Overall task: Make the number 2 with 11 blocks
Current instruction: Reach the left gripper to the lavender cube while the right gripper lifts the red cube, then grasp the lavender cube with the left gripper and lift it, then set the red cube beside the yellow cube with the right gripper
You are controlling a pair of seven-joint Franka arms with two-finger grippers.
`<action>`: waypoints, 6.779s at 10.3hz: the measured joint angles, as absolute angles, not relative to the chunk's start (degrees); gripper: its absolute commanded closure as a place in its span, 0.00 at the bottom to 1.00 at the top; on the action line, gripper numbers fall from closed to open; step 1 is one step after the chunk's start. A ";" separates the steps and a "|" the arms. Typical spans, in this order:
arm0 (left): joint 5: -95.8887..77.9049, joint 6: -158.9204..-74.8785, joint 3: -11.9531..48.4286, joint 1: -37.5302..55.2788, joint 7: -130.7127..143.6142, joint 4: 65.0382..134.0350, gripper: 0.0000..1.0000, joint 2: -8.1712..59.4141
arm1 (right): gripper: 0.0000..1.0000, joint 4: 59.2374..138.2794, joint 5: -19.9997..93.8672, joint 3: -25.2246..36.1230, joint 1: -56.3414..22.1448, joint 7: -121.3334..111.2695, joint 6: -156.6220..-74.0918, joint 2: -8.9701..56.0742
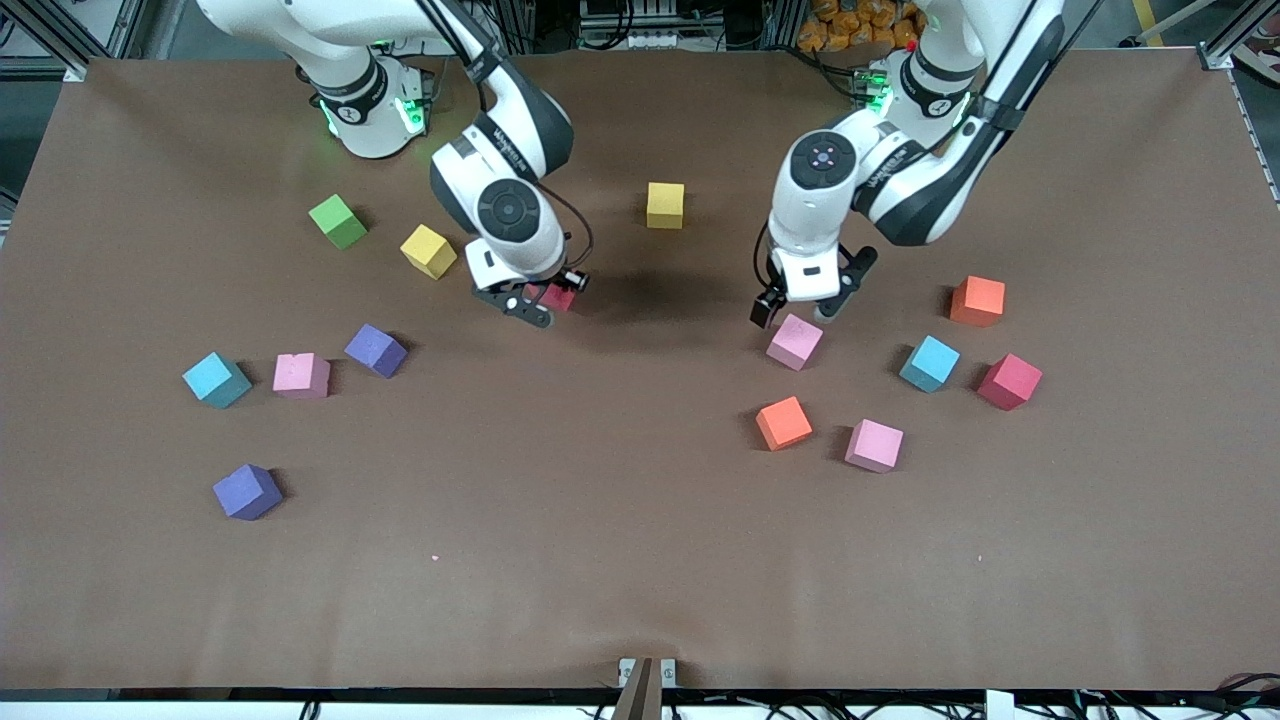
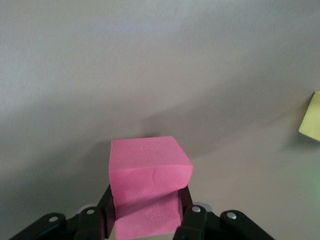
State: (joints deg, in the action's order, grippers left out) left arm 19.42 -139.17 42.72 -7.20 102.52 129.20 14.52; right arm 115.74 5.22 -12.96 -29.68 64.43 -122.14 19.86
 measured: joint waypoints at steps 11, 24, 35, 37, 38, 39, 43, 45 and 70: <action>33.38 -143.82 39.85 -9.68 114.63 126.85 0.00 26.62 | 1.00 118.53 12.66 -22.49 -32.23 99.63 -121.98 24.24; 35.66 -143.74 39.80 -10.16 124.35 126.02 1.00 27.51 | 1.00 119.09 17.84 -22.67 -32.28 119.24 -129.36 26.52; 28.72 -132.78 61.61 -23.85 141.52 133.65 1.00 20.70 | 1.00 119.08 17.86 -24.50 -32.29 123.42 -130.27 27.20; 28.66 -132.44 67.69 -30.15 142.91 135.66 1.00 20.68 | 1.00 119.08 17.88 -24.60 -32.29 123.63 -130.39 27.27; 28.66 -132.44 69.07 -31.69 143.13 136.50 1.00 20.68 | 1.00 119.08 17.88 -24.62 -32.29 123.74 -130.45 27.29; 28.65 -132.44 69.43 -32.21 143.15 136.94 1.00 20.69 | 1.00 119.08 17.89 -24.64 -32.29 123.87 -130.49 27.30; 28.64 -132.44 69.75 -32.27 143.16 137.31 1.00 20.70 | 1.00 119.08 17.90 -24.71 -32.29 124.13 -130.63 27.36; 28.64 -132.44 70.01 -32.27 143.16 137.43 1.00 20.70 | 1.00 119.05 17.91 -24.77 -32.29 124.21 -130.76 27.40; 26.67 -132.29 71.79 -32.37 147.41 138.11 1.00 20.83 | 0.00 106.73 17.52 -25.54 -23.60 116.26 -109.75 29.87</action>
